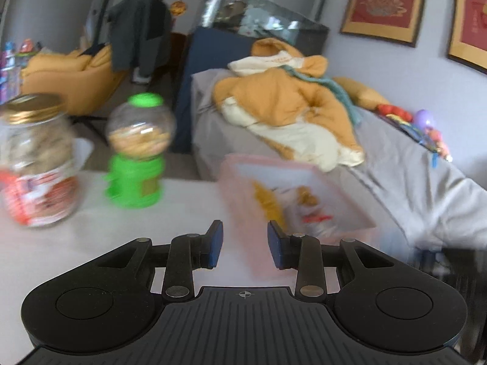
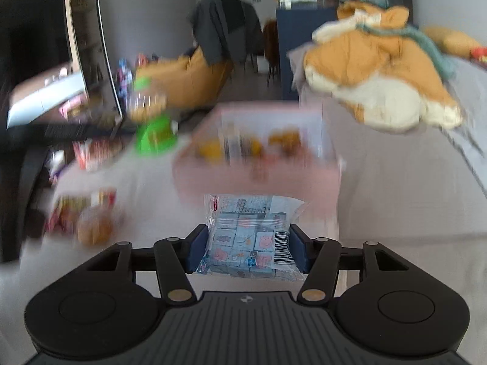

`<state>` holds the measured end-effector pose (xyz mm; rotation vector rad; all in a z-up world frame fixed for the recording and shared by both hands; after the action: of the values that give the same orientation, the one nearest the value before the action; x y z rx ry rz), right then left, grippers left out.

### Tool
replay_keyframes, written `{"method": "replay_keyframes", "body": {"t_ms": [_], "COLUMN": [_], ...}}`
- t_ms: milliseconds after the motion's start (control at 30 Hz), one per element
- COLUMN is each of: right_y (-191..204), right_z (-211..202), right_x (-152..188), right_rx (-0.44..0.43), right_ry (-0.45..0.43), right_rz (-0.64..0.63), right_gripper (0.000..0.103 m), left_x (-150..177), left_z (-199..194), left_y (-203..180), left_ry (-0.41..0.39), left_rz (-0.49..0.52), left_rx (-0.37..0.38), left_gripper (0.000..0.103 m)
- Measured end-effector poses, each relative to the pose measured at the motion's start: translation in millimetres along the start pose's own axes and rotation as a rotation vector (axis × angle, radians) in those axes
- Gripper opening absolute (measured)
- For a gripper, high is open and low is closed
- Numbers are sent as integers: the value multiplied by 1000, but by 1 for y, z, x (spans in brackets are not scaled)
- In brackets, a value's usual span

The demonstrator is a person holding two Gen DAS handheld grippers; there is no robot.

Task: Organize snacks
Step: 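Carry both packets over the pink box and open both tools to drop them, then grasp the red snack bag with the right tool while the left tool reaches a red packet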

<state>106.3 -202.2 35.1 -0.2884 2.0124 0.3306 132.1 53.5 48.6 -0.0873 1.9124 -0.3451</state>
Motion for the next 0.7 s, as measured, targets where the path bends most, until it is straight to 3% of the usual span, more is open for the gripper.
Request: {"method": "replay_keyframes", "body": {"t_ms": [133, 267, 367, 467, 600, 700], "right_y": [5, 2, -3, 4, 47, 104], "right_z": [31, 89, 123, 131, 128, 122], "right_x": [-59, -94, -94, -83, -62, -47], "right_rx": [4, 45, 78, 117, 38, -85], "right_ry": [-75, -76, -8, 9, 46, 80], "right_rz": [-14, 28, 69, 64, -1, -92], "right_gripper": [57, 64, 65, 67, 68, 71], "left_x": [2, 4, 14, 24, 37, 39], "left_z": [-25, -45, -56, -61, -59, -68], "left_y": [48, 92, 125, 144, 159, 165], "left_ry": [11, -15, 8, 10, 20, 6], "left_rz": [-104, -156, -184, -215, -272, -279], "left_rx": [-69, -136, -199, -202, -211, -209], "left_gripper": [36, 36, 36, 36, 36, 36]}}
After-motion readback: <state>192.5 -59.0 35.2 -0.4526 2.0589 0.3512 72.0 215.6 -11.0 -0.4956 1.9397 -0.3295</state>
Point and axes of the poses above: each gripper's, at about its wrist camera, not at the fingertips, and z roughly the way its jaws point, y to its left, x to its underside, the point moved 6 cm from there along z, roughly the way its jaws point, and after that the axes turned 10 degrees about -y, right-handed, at the moved point
